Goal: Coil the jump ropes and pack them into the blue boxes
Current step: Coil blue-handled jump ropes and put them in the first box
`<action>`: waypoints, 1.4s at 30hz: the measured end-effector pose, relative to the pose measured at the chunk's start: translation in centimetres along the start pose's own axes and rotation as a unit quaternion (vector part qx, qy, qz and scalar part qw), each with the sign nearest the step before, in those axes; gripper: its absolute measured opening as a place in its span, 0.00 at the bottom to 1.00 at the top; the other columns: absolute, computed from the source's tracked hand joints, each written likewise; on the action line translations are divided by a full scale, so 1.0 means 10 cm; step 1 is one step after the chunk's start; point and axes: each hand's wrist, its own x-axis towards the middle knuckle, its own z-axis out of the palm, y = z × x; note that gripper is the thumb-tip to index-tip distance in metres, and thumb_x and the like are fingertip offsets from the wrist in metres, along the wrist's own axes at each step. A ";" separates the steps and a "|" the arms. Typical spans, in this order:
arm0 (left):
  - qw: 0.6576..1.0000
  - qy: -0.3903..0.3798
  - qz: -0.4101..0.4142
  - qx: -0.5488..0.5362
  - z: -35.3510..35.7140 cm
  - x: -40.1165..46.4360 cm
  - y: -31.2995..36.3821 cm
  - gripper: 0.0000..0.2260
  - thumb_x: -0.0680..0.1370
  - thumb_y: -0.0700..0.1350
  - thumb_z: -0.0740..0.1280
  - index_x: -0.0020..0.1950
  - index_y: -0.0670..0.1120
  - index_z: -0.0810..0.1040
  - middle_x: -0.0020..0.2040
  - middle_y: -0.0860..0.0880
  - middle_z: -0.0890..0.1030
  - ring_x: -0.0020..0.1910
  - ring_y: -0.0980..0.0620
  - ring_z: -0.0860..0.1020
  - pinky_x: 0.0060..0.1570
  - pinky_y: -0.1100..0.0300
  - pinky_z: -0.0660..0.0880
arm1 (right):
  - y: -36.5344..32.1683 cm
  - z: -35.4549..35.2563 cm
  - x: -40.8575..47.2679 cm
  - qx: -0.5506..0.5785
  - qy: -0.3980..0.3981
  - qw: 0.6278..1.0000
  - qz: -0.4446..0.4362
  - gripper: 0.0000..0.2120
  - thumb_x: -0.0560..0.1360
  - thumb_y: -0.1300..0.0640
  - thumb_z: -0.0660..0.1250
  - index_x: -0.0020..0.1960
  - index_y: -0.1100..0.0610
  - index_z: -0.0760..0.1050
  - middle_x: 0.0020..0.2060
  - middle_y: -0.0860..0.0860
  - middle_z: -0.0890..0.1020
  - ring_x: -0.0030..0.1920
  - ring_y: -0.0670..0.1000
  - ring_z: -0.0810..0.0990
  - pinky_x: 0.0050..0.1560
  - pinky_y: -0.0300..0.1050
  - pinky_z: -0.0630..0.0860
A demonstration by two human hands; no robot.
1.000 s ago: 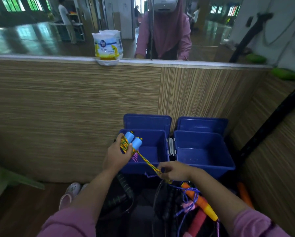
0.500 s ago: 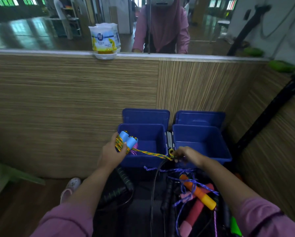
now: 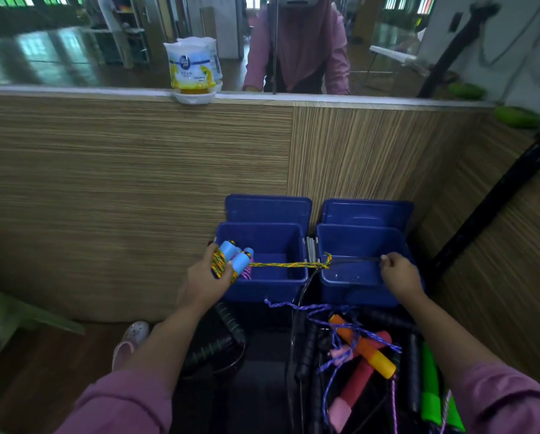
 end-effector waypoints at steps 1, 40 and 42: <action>1.000 0.000 -0.006 0.001 0.01 0.01 0.00 0.25 0.77 0.56 0.65 0.73 0.56 0.64 0.56 0.43 0.80 0.53 0.41 0.79 0.51 0.51 0.76 | 0.05 -0.02 0.02 0.001 0.016 1.000 0.014 0.14 0.82 0.58 0.55 0.52 0.68 0.74 0.49 0.69 0.79 0.52 0.66 0.76 0.46 0.51 0.68; 0.996 -0.064 0.064 -0.002 0.25 0.06 0.17 0.22 0.79 0.55 0.62 0.71 0.53 0.63 0.51 0.47 0.78 0.47 0.47 0.77 0.45 0.54 0.74 | -0.39 1.03 -0.83 -0.156 0.008 0.844 -0.513 0.19 0.70 0.52 0.62 0.60 0.52 0.78 0.42 0.48 0.73 0.43 0.50 0.69 0.33 0.42 0.72; 0.996 -0.058 0.064 -0.005 0.28 0.09 0.18 0.21 0.79 0.57 0.62 0.69 0.55 0.63 0.50 0.48 0.79 0.47 0.47 0.78 0.47 0.52 0.75 | -0.37 1.16 -0.93 -0.146 -0.016 0.845 -0.514 0.19 0.71 0.51 0.61 0.61 0.52 0.75 0.42 0.47 0.74 0.43 0.50 0.72 0.39 0.43 0.72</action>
